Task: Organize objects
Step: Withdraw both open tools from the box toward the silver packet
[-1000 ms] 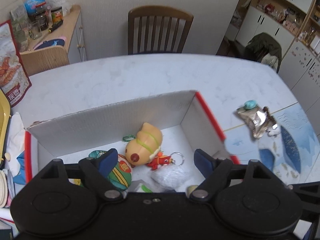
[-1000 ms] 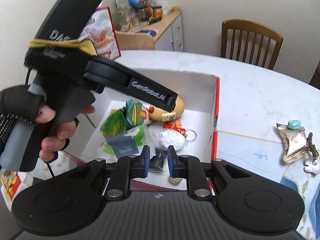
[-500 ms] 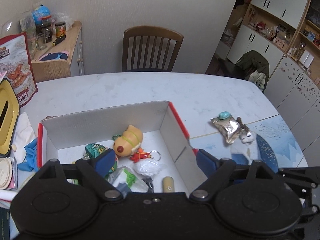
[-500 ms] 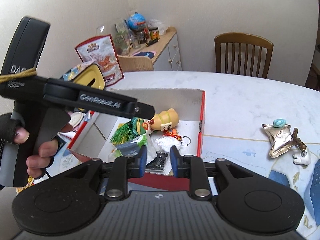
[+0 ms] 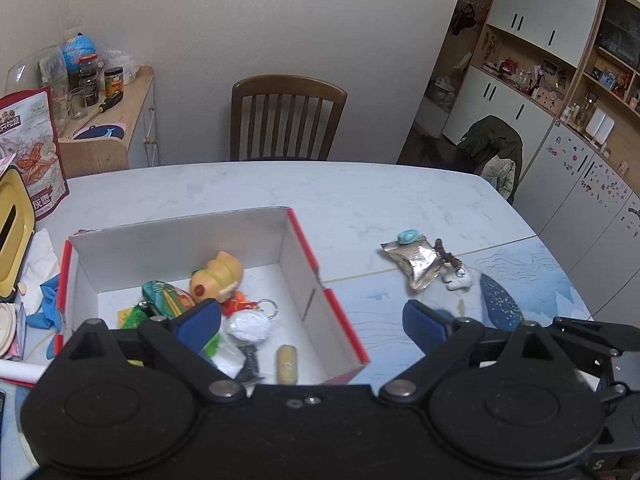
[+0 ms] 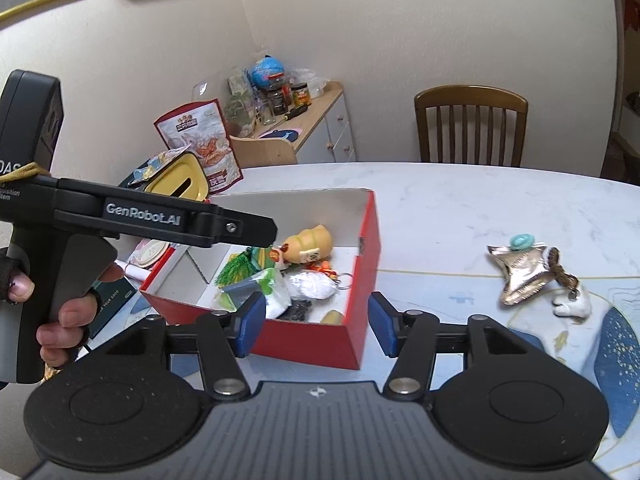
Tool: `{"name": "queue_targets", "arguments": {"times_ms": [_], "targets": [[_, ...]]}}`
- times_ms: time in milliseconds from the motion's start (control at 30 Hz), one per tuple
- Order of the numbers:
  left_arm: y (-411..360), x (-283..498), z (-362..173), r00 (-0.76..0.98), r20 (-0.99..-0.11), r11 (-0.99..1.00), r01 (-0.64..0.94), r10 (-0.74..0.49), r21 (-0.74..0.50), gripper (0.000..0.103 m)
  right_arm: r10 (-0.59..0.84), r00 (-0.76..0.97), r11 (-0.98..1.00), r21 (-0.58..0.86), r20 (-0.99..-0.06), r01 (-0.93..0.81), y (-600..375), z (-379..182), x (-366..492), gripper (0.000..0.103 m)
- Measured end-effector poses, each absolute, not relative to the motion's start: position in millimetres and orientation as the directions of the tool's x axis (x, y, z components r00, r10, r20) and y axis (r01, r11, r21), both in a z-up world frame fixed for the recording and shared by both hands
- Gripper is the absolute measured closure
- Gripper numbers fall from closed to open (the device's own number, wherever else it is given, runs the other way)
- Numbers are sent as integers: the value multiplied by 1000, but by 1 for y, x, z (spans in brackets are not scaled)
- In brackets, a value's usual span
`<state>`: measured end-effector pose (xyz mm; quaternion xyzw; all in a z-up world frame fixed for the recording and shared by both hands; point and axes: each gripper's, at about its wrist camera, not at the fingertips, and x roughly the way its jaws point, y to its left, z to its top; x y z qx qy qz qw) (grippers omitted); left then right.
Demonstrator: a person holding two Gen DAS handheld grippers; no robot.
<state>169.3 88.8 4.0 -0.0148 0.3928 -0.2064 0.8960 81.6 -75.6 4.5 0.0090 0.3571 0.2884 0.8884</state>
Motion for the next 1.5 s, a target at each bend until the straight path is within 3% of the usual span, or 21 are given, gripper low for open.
{"name": "queue_targets", "arguments": {"times_ms": [433,967,1500], "targets": [[35,154,-2,622,-684,922,305,-381,-237,0,499,606,856,244,-620,-456,-167,-3,92,23],[-68,163,-22,652,-665,924,341,-364,-171,0,459,630,880,224,-627,-419,-269,-26,139,18],[-137,238,-65,603,-746,945,309,-282,-108,0,433,600,876,158,-673,-455,-303,-66,198,18]]}}
